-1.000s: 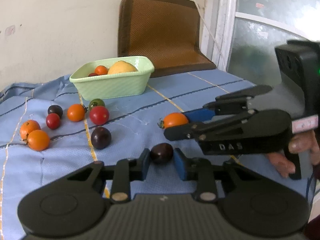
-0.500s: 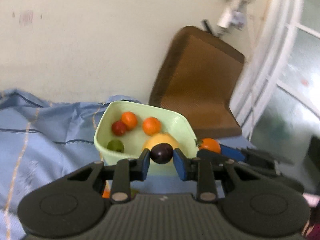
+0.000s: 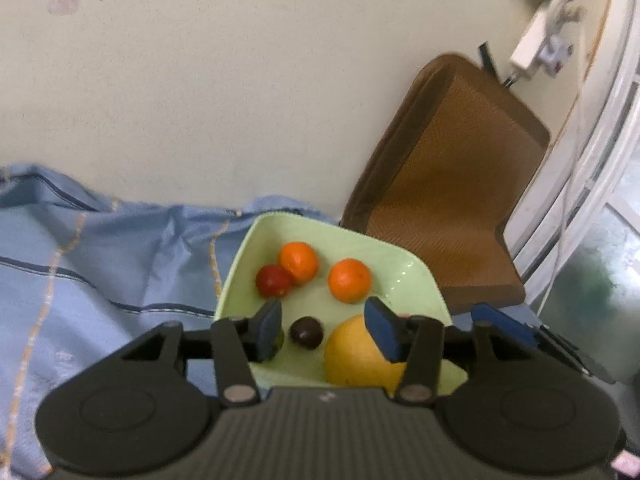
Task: Organize fruits
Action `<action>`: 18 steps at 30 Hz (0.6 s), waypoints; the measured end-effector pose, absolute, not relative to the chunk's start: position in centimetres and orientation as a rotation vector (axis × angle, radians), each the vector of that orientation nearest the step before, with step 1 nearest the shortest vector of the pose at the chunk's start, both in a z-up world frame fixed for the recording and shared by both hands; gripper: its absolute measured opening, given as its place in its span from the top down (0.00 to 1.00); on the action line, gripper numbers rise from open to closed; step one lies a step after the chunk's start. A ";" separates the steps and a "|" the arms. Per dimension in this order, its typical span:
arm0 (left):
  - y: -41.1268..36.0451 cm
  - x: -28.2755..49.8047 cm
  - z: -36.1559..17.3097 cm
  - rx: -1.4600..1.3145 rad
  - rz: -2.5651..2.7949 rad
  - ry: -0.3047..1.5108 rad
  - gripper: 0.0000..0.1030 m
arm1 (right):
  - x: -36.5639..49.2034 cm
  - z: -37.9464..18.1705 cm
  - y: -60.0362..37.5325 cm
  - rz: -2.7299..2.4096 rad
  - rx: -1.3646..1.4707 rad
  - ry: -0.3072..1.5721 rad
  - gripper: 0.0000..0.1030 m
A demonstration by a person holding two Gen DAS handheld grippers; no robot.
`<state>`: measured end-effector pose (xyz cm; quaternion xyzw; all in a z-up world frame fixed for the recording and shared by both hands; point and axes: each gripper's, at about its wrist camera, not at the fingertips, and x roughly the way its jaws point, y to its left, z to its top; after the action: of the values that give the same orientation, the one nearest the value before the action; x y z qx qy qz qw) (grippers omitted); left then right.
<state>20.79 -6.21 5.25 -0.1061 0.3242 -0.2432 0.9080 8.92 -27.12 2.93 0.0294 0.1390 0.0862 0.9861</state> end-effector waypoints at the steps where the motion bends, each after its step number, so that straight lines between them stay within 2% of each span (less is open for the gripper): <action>1: -5.7 20.1 5.6 -0.222 -0.502 0.656 0.54 | 8.6 3.0 -27.2 0.179 0.068 0.272 0.36; 2: -5.1 19.1 5.9 -0.224 -0.503 0.642 0.54 | 8.2 3.1 -27.3 0.190 0.074 0.266 0.36; 4: -3.9 17.0 6.1 -0.214 -0.505 0.613 0.54 | 7.2 3.3 -27.1 0.204 0.080 0.258 0.44; 5: -3.5 15.7 6.1 -0.200 -0.500 0.600 0.54 | 6.7 3.5 -26.9 0.219 0.085 0.258 0.52; 9: -2.4 11.3 4.9 -0.154 -0.484 0.593 0.54 | 5.5 3.3 -25.7 0.301 0.107 0.291 0.60; 14: -3.0 7.5 2.6 -0.071 -0.497 0.620 0.52 | 4.5 2.2 -24.3 0.357 0.151 0.404 0.60; 18: -4.5 5.9 1.7 0.028 -0.497 0.589 0.46 | 4.8 1.4 -24.0 0.371 0.204 0.490 0.60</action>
<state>5.87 -4.45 1.71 0.0138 0.2872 -0.2425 0.9265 4.84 -24.04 1.42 0.1002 0.2410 0.1821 0.9480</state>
